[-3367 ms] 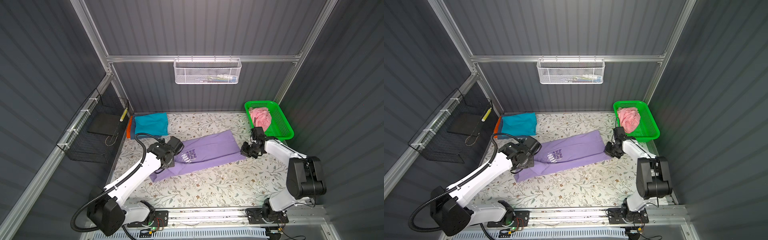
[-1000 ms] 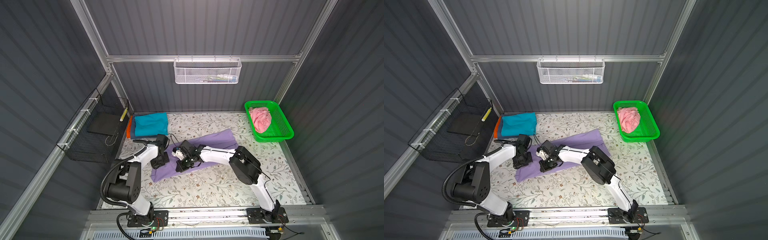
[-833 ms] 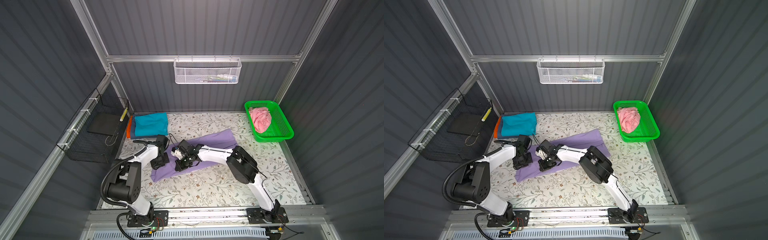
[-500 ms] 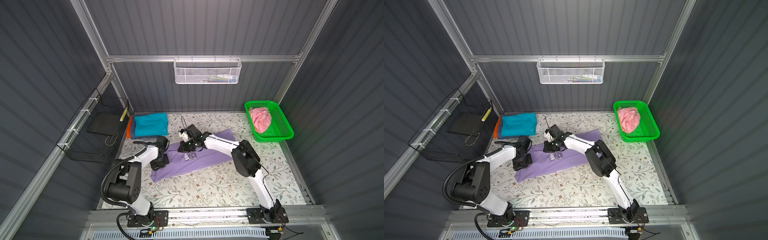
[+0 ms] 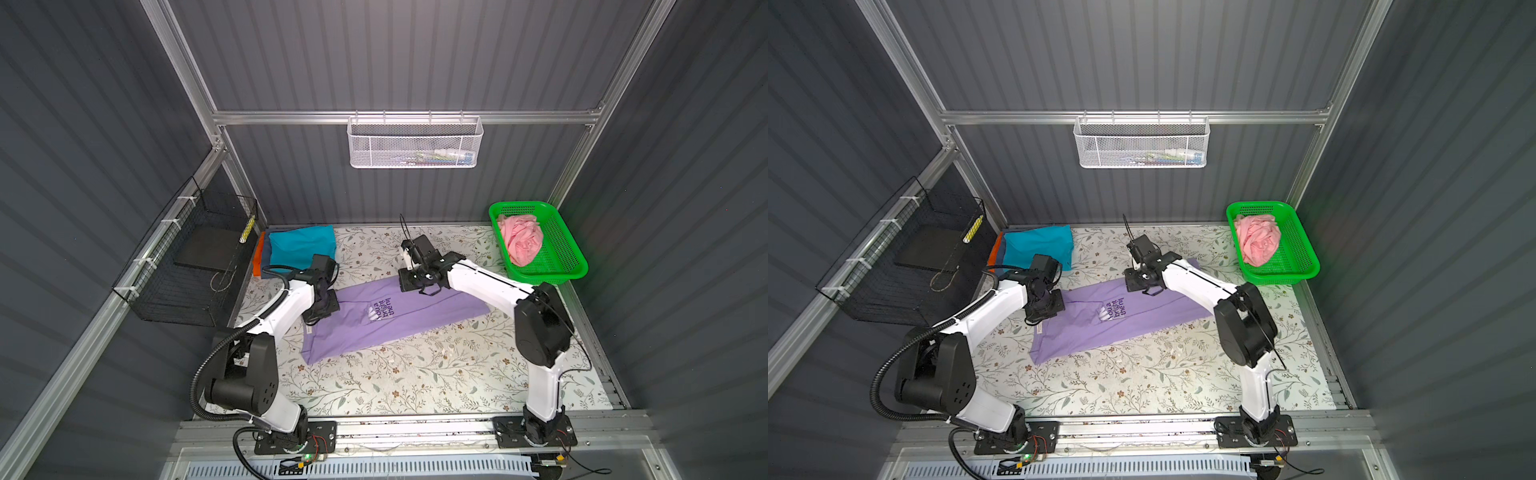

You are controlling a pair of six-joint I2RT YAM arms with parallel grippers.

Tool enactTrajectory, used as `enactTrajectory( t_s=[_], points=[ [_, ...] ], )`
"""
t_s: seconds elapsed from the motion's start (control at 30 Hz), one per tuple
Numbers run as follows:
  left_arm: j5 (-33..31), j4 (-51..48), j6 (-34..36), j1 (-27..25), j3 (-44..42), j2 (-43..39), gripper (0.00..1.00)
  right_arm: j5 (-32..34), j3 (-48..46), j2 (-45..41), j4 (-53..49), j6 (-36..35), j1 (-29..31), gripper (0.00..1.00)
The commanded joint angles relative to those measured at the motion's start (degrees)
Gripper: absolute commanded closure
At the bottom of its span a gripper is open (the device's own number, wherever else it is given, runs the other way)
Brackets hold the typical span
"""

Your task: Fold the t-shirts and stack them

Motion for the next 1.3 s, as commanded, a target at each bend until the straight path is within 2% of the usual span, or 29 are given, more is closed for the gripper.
enactTrajectory(
  t_s=[0.0, 0.13, 0.43, 0.53, 0.73, 0.87, 1.0, 1.13, 1.27],
  points=[
    [-0.2, -0.2, -1.0, -3.0, 2.9, 5.1, 0.99, 8.7, -9.7, -3.0, -4.1, -3.5, -2.1, 1.0],
    [1.2, 2.9, -2.3, -3.8, 3.1, 9.3, 1.0, 10.6, -17.4, -5.5, -2.3, -2.7, -3.7, 0.98],
    [1.9, 6.3, -3.5, -6.1, 4.0, 17.1, 1.0, 14.8, -21.0, -2.2, -4.7, -1.4, -3.8, 0.94],
    [1.7, 7.9, -3.6, -7.7, 5.5, 20.4, 1.0, 13.7, -26.7, -4.9, -4.2, 0.6, -3.7, 0.94],
    [1.7, 8.5, -2.6, -12.0, 12.7, 29.2, 1.0, 7.7, -39.9, -15.4, -4.3, 9.9, -1.9, 0.91],
    [2.7, 7.7, 0.3, -15.4, 24.3, 36.7, 1.0, 6.1, -45.3, -20.4, -4.3, 14.2, 3.4, 0.9],
    [3.0, 5.5, 3.8, -16.2, 39.7, 45.9, 0.99, 6.6, -44.9, -20.6, -0.9, 11.6, 13.2, 0.92],
    [4.0, 4.8, 8.1, -16.0, 54.1, 54.1, 0.98, 7.1, -39.3, -17.1, 2.9, 7.5, 18.8, 0.92],
    [7.7, 3.8, 10.7, -14.7, 65.5, 60.7, 0.97, 3.3, -29.9, -10.1, 7.4, 2.6, 20.2, 0.9]
  ],
)
